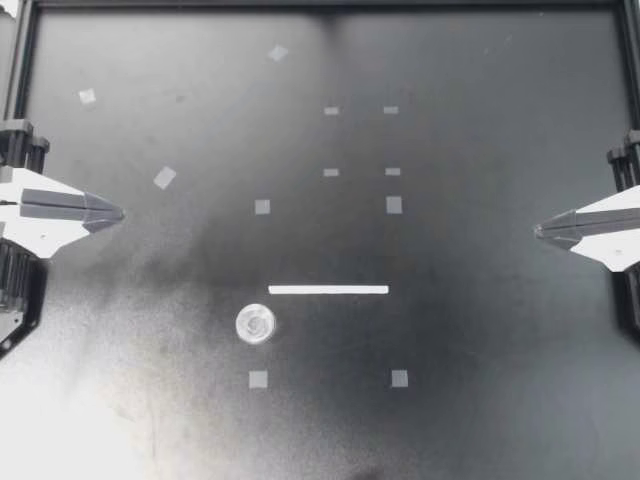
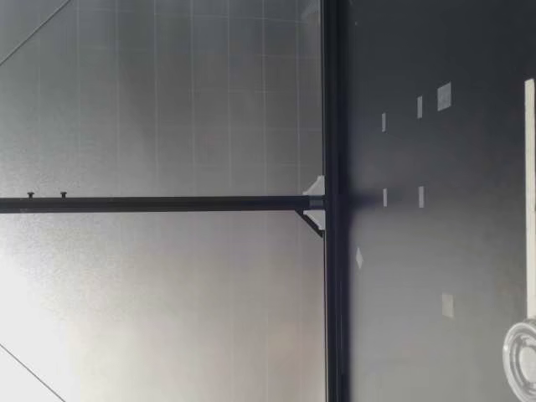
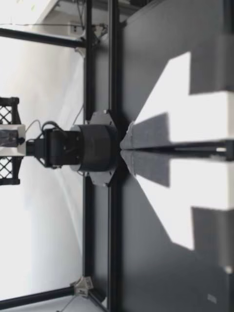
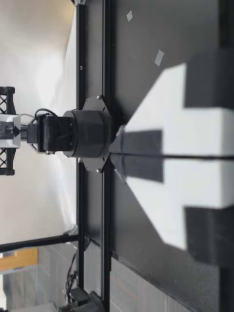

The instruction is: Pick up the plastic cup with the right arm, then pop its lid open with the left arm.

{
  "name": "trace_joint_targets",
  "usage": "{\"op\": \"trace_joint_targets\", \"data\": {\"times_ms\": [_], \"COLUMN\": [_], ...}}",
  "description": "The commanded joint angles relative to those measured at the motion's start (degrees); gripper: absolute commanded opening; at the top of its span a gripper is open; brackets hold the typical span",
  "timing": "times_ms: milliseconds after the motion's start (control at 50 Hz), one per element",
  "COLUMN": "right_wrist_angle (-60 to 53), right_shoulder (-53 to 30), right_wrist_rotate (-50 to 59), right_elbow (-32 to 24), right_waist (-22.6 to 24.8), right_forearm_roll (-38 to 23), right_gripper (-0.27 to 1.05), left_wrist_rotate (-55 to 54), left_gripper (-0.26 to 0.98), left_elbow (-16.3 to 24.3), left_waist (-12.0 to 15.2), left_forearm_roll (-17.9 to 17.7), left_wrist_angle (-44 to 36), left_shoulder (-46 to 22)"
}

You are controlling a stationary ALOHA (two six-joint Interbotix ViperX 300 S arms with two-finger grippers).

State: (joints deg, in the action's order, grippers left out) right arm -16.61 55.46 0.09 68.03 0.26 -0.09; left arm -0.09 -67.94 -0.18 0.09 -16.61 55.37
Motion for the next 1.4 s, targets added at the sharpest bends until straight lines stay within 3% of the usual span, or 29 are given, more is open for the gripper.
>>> {"op": "trace_joint_targets", "data": {"times_ms": [0,100,180,320,440,520,740,880,1120,1380], "right_wrist_angle": [-0.18,-0.09,0.00,-0.26,-0.62,-3.16,-21.27,-27.77,-28.83,-23.03], "right_shoulder": [-0.53,-0.79,-1.23,-5.36,-14.50,-21.80,-41.40,-51.86,-63.90,-73.48], "right_wrist_rotate": [-0.09,-0.44,-0.18,-0.09,0.53,1.32,6.94,12.66,14.24,14.15], "right_elbow": [0.18,2.20,2.11,-0.70,-3.78,-5.10,-6.59,-8.88,-16.08,-24.43], "right_waist": [0.18,0.18,0.26,0.35,0.79,1.23,3.60,3.69,3.60,2.81], "right_forearm_roll": [-0.09,-0.09,-0.09,-0.09,-0.09,-0.09,-0.26,-1.67,-3.25,-3.16], "right_gripper": [0.07,-0.06,-0.08,-0.08,-0.07,-0.05,0.10,0.29,0.59,0.64], "left_wrist_rotate": [-0.44,-1.58,-1.93,-1.14,-1.14,-2.02,-2.29,-2.46,-5.45,-6.24], "left_gripper": [-0.04,-0.12,-0.11,-0.11,-0.11,-0.11,-0.11,-0.11,-0.11,-0.11], "left_elbow": [-2.72,-4.39,-4.22,2.11,6.94,8.26,7.65,6.59,5.01,5.54], "left_waist": [-0.88,-0.88,-0.88,-0.88,-0.88,-0.88,-1.67,-1.76,-5.45,-7.12], "left_forearm_roll": [0.00,0.00,0.00,0.09,0.09,0.09,0.00,-0.18,-0.26,-0.26], "left_wrist_angle": [-0.53,-1.32,-1.23,4.22,14.06,15.73,9.58,7.21,6.42,4.75], "left_shoulder": [-0.44,-0.62,-0.79,-2.02,-7.03,-11.16,-21.97,-27.25,-33.22,-38.50]}}
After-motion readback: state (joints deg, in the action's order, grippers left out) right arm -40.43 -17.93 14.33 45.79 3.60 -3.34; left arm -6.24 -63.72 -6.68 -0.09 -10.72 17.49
